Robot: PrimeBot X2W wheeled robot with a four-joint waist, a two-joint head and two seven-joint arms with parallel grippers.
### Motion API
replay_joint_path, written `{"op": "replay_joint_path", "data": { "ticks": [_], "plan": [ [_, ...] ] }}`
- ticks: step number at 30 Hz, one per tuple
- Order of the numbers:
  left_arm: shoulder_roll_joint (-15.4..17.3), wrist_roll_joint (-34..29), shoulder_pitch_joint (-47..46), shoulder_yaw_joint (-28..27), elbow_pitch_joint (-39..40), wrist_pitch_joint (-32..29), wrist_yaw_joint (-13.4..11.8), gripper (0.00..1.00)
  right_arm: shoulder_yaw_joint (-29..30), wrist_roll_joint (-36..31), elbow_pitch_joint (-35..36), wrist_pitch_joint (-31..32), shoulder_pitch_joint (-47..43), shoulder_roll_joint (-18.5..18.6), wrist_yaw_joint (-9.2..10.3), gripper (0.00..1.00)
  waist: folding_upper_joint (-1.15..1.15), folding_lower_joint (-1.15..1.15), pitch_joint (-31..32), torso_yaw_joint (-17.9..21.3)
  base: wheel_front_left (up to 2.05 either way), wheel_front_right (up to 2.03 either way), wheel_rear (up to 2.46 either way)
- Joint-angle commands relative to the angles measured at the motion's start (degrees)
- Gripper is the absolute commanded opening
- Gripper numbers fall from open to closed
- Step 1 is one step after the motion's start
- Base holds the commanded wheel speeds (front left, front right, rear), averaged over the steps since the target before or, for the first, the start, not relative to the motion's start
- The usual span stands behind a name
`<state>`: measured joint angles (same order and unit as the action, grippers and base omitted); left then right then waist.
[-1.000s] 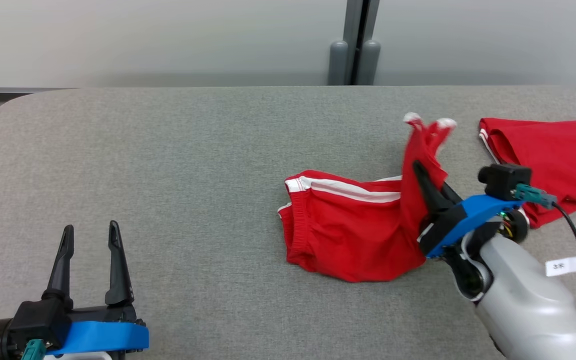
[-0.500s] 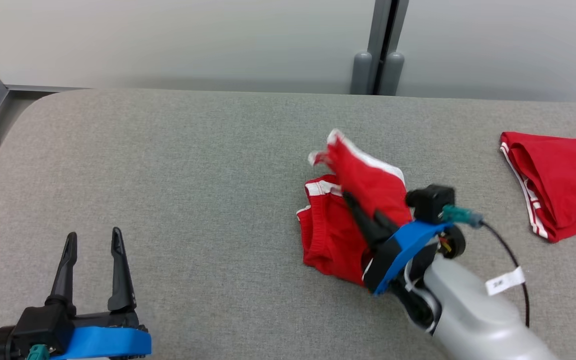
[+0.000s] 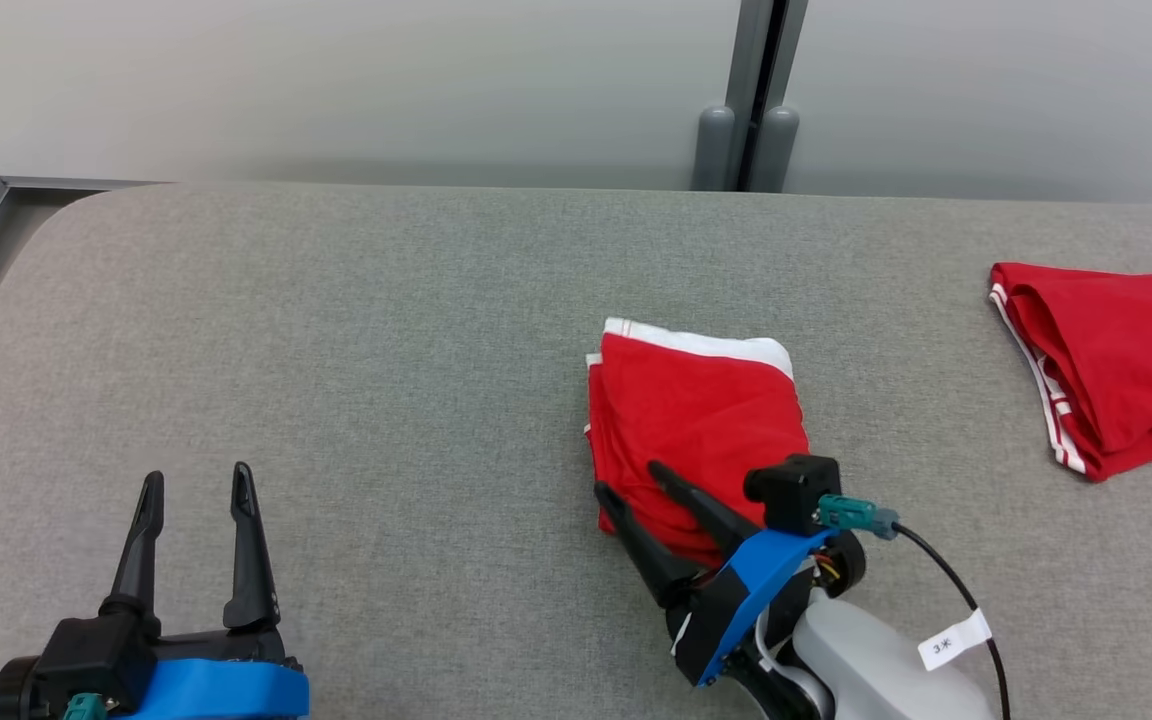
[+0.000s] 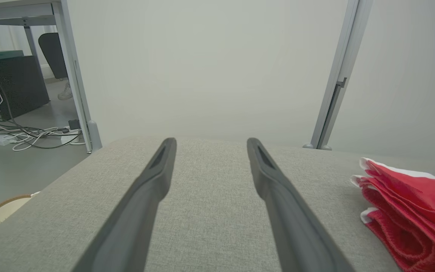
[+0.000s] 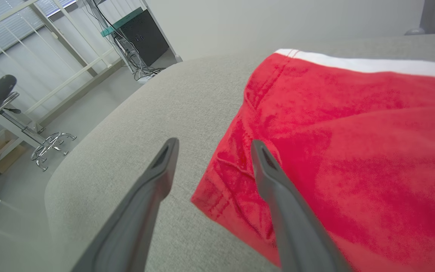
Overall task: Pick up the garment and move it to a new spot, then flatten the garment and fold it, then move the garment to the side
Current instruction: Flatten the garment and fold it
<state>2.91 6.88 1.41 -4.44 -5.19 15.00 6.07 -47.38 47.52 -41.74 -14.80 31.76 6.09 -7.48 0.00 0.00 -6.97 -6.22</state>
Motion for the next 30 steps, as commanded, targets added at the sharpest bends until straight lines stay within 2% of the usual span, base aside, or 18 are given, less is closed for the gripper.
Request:
{"op": "replay_joint_path", "data": {
  "ticks": [1,6,13,21,24,30],
  "plan": [
    [0.0,-0.2,-0.1,0.2,-0.2,0.2,0.0,1.0,-0.4,-0.3,1.0,-0.3,-1.1,-0.1,-0.03,1.0,0.0,0.0,0.1,0.2,0.0,0.0,0.0],
    [0.0,-0.5,-0.2,0.0,-0.6,0.2,0.3,1.0,3.2,-2.4,5.9,-0.4,-3.5,1.7,-0.03,1.0,0.0,0.0,0.8,1.4,0.0,0.0,0.0],
    [0.0,-1.4,0.7,-0.7,-0.2,0.2,0.4,1.0,15.6,-12.0,14.7,-0.4,-9.1,3.7,-0.03,1.0,0.0,0.0,1.9,4.0,0.0,0.0,0.0],
    [0.0,-3.1,1.4,-2.0,-0.6,0.2,-0.1,1.0,28.9,-21.6,21.8,-0.4,-16.4,2.2,-0.03,1.0,0.0,0.0,3.3,7.4,0.0,0.0,0.0],
    [0.0,-4.1,2.2,-2.1,-0.5,0.2,-0.6,1.0,33.6,-23.8,24.5,-0.4,-19.5,0.4,-0.03,1.0,0.0,0.0,4.0,8.6,0.0,0.0,0.0],
    [0.0,-5.0,3.5,-2.2,-0.3,0.2,-0.9,1.0,36.7,-27.9,27.5,-0.4,-23.7,-0.5,-0.03,1.0,0.0,0.0,5.2,9.4,0.0,0.0,0.0]
  ]
}}
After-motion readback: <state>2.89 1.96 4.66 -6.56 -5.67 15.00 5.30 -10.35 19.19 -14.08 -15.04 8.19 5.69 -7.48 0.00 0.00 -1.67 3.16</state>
